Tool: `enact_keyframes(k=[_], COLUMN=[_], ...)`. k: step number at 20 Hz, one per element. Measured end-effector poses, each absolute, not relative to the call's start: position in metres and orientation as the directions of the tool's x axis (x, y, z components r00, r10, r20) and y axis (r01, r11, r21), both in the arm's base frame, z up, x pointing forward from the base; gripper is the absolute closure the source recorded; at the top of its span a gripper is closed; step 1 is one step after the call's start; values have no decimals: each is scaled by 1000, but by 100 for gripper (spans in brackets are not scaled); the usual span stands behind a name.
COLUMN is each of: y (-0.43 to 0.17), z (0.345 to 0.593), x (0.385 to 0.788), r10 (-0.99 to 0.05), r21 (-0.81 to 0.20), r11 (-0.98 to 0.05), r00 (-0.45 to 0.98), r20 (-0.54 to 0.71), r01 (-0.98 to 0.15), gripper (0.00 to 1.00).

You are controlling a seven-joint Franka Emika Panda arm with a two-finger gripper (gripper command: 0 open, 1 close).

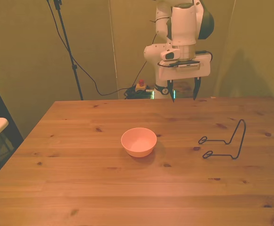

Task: Load the bowl

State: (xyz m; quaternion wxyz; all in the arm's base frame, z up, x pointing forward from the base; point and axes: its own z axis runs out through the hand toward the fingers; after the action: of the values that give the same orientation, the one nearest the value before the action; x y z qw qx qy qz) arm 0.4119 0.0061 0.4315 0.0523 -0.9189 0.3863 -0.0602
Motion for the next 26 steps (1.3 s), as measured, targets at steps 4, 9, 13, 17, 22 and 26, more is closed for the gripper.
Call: enact_keyframes(k=[4, 9, 13, 17, 22, 26], y=[2, -41, -77, -101, -115, -113], z=[437, 465, 465, 453, 434, 404], x=[416, 445, 485, 524, 559, 582], r10=[-716, -748, -779, -810, -831, -836], r21=[-140, -137, -138, -136, -122, -92], r11=[-697, -662, -625, -584, -552, -543], r00=[692, 643, 602, 562, 532, 527], r20=[90, 164, 172, 171, 165, 151], r01=[-703, -736, -769, -800, -825, -835], gripper=[0, 0, 0, 0, 0, 0])
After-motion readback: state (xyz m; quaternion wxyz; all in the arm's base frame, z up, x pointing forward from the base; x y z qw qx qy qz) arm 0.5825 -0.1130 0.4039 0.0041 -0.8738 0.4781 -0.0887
